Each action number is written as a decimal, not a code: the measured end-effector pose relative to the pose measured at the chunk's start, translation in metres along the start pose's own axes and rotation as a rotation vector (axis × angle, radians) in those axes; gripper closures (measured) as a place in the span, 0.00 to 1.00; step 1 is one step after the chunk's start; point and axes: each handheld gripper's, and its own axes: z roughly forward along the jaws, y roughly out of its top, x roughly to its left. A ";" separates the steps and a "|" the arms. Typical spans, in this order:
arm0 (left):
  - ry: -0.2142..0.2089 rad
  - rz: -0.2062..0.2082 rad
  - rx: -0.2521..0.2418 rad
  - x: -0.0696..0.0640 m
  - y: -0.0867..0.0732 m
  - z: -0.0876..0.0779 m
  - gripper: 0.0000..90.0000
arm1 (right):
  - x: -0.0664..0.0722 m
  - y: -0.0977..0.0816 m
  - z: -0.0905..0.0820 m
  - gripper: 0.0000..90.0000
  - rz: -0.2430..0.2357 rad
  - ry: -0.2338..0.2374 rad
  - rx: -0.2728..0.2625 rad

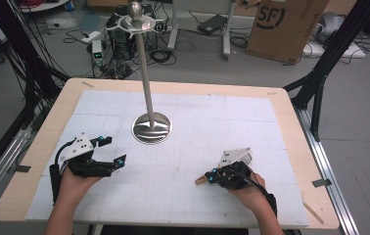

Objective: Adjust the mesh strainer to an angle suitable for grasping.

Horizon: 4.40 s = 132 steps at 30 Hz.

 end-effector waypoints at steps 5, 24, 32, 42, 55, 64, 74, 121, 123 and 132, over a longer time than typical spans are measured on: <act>-0.002 -0.004 0.001 0.000 0.000 0.000 0.18 | -0.001 0.004 0.003 0.99 0.011 -0.017 0.003; -0.005 -0.003 0.005 0.000 0.000 0.001 0.18 | -0.012 0.023 0.020 0.99 0.035 -0.094 0.006; -0.007 -0.006 0.004 0.000 -0.001 0.001 0.18 | -0.004 0.023 0.010 0.99 0.026 -0.063 -0.014; -0.004 -0.007 0.005 0.000 -0.001 0.001 0.18 | 0.003 0.018 0.017 0.99 -0.001 -0.028 0.030; -0.004 -0.010 0.007 0.001 -0.002 0.002 0.18 | -0.014 0.026 0.031 0.99 0.035 -0.075 0.047; -0.004 -0.013 0.009 0.002 -0.003 0.002 0.18 | -0.025 0.041 0.040 0.99 0.044 -0.113 0.063; -0.002 -0.016 0.008 0.003 -0.003 0.001 0.18 | -0.032 0.047 0.037 0.99 0.064 -0.130 0.043; -0.007 -0.012 0.019 0.001 -0.005 0.004 0.18 | -0.047 -0.037 -0.037 0.99 0.235 -0.313 0.053; -0.007 -0.015 0.021 0.001 -0.005 0.004 0.18 | -0.043 -0.040 -0.041 0.99 0.232 -0.312 0.059; -0.007 -0.016 0.026 0.000 -0.005 0.005 0.18 | -0.036 -0.036 -0.052 0.99 0.210 -0.315 0.018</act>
